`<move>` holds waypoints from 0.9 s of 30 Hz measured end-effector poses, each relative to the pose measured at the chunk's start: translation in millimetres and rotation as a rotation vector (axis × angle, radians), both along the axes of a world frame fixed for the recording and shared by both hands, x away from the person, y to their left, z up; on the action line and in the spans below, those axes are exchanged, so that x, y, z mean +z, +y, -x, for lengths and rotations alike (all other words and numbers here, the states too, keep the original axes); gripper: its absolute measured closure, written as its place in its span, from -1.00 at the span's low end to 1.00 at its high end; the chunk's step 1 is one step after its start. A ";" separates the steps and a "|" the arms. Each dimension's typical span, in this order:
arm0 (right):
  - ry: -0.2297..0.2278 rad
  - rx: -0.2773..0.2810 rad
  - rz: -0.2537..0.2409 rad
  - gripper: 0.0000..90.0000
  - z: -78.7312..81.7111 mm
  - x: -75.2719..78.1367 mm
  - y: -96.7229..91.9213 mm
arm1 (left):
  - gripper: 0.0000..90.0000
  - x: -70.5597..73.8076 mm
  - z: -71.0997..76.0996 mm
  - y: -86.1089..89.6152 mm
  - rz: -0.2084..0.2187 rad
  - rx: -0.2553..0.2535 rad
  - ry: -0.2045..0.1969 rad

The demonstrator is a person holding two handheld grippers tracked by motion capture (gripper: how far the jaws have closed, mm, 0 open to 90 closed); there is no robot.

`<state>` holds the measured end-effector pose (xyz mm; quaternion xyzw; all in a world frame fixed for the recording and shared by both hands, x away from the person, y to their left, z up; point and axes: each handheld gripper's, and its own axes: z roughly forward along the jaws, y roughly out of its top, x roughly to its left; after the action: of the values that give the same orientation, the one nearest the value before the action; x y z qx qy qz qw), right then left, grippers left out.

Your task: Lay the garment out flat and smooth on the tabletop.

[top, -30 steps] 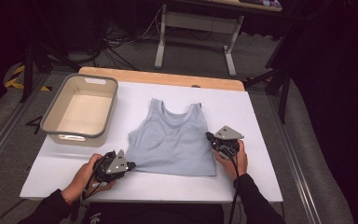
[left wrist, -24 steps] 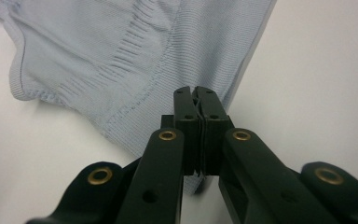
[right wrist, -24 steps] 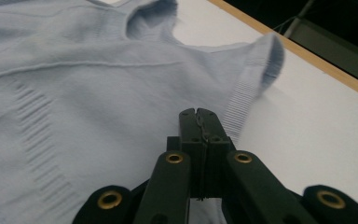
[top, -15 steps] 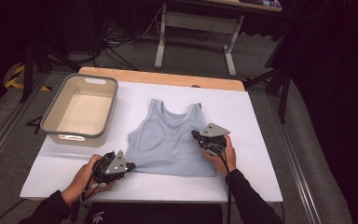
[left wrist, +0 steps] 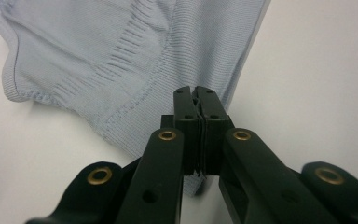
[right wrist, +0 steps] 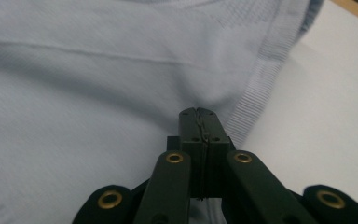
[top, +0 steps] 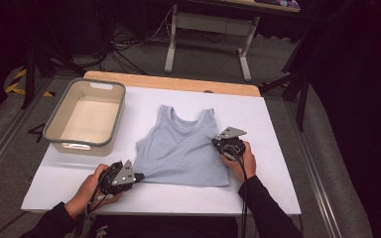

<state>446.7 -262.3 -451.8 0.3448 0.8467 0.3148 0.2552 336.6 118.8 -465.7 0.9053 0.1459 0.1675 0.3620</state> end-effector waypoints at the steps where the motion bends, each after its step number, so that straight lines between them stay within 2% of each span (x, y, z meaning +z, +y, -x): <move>1: 0.008 -0.008 -0.012 1.00 0.2 0.9 -3.1 | 0.97 -0.2 0.0 -0.1 0.004 0.002 0.001; 4: -0.015 -0.047 -0.007 1.00 1.4 5.2 -8.0 | 0.96 -0.2 -0.6 -0.3 0.012 0.002 0.007; 7: -0.053 -0.044 -0.073 1.00 0.0 16.3 -9.9 | 0.96 -0.4 -0.5 -0.8 0.018 0.001 0.011; 13: -0.149 -0.033 -0.132 1.00 -18.8 44.0 -0.7 | 0.96 -0.2 0.7 -2.3 0.021 -0.001 0.009; 15: -0.145 0.001 -0.160 1.00 -29.3 50.3 3.7 | 0.96 -0.3 1.6 -3.0 0.017 0.000 0.011; 18: -0.132 0.047 -0.135 1.00 -45.1 50.0 13.6 | 0.96 -0.6 1.4 -3.4 0.025 -0.006 0.011; 19: -0.128 0.048 -0.115 1.00 -49.5 48.1 16.4 | 0.96 -0.6 1.5 -3.5 0.024 -0.007 0.009; 20: -0.128 0.048 -0.108 1.00 -52.6 46.4 18.0 | 0.96 -0.4 1.6 -3.8 0.021 -0.010 0.007; 21: -0.107 0.052 -0.115 1.00 -59.3 42.5 19.8 | 0.96 -0.5 1.9 -4.1 0.026 -0.009 0.011; 24: -0.094 0.042 -0.077 1.00 -69.5 33.9 22.0 | 0.96 -0.6 2.5 -5.2 0.024 -0.014 0.013; 27: -0.037 0.032 -0.060 1.00 -82.0 20.7 21.5 | 0.96 -0.9 2.5 -6.1 0.029 -0.019 0.017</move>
<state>528.6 -240.8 -431.0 0.3329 0.8374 0.3505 0.2551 334.1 112.7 -466.5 0.9028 0.1426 0.1543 0.3753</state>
